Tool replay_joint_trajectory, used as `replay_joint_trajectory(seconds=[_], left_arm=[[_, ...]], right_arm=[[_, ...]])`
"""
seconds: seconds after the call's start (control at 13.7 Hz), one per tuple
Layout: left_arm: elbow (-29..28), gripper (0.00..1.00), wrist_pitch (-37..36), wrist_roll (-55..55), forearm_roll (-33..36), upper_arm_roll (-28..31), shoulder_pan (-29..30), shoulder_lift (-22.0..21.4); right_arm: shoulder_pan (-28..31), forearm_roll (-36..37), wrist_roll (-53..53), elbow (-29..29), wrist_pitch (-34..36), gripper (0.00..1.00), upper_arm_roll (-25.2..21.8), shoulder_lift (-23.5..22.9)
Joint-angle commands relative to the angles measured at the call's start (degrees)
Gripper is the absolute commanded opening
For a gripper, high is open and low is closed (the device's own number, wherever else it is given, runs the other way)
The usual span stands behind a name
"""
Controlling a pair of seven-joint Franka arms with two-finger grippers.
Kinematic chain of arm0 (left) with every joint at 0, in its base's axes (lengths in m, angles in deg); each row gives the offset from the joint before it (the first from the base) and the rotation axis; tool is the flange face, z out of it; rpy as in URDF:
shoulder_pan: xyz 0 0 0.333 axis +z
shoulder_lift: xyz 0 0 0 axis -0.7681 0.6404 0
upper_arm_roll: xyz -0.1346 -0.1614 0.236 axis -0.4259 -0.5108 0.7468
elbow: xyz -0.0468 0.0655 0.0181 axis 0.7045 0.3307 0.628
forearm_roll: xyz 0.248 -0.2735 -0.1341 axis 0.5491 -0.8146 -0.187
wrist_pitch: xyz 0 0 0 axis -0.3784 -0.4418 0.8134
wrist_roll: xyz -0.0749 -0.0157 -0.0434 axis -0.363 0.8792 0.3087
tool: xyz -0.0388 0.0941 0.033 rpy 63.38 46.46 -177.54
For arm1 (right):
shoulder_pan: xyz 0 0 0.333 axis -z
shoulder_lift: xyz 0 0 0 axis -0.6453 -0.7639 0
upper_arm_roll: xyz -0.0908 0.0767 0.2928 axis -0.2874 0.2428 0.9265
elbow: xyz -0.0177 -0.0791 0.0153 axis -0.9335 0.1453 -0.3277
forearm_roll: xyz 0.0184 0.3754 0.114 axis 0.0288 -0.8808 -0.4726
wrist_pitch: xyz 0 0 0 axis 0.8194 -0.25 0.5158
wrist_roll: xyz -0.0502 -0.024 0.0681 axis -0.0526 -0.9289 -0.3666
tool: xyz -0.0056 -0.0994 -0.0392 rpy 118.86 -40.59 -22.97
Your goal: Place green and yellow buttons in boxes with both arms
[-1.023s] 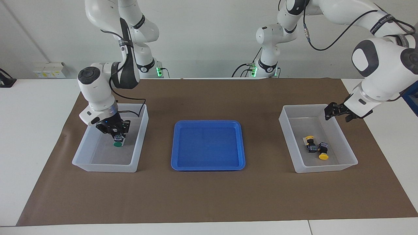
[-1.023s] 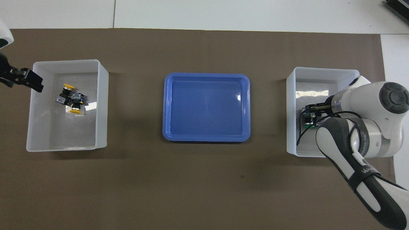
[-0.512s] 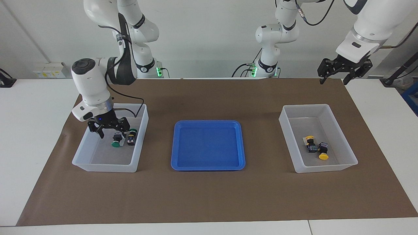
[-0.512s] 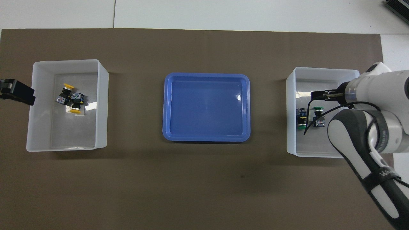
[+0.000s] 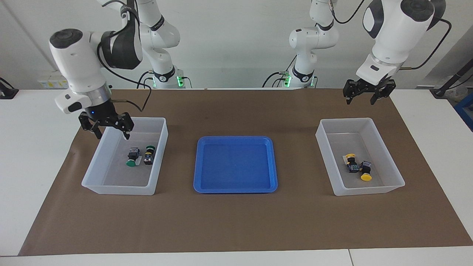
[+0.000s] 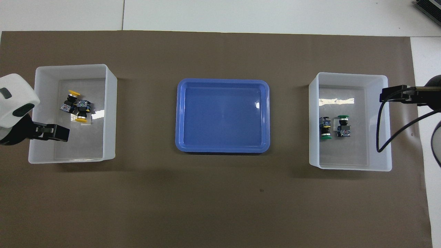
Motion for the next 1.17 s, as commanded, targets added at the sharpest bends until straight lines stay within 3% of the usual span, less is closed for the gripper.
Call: replay_joint_trajectory(seconds=[0.0,0.37,0.73,1.1], left_arm=[[-2.31,0.84,2.01,-3.32,-1.08,0.22,-0.39,-1.77],[-2.05,0.83,2.44,-7.54,-1.08,0.31,-1.7,-1.77],[-1.26,0.84,2.0,-7.28,-2.13,0.22,-1.7,-1.33],[-0.73,0.92,2.36,-7.11,-3.19,0.22,-1.18,-1.16]], right_arm=[[0.68,-1.29,1.66,3.58,7.04,1.0,-0.98,2.17],[0.94,-1.03,1.66,7.1,15.14,1.0,-1.51,2.27],[1.39,-0.85,-0.44,6.32,14.98,1.0,-1.78,2.53],[-1.42,-0.24,-0.98,7.46,18.83,1.0,-3.71,2.18]])
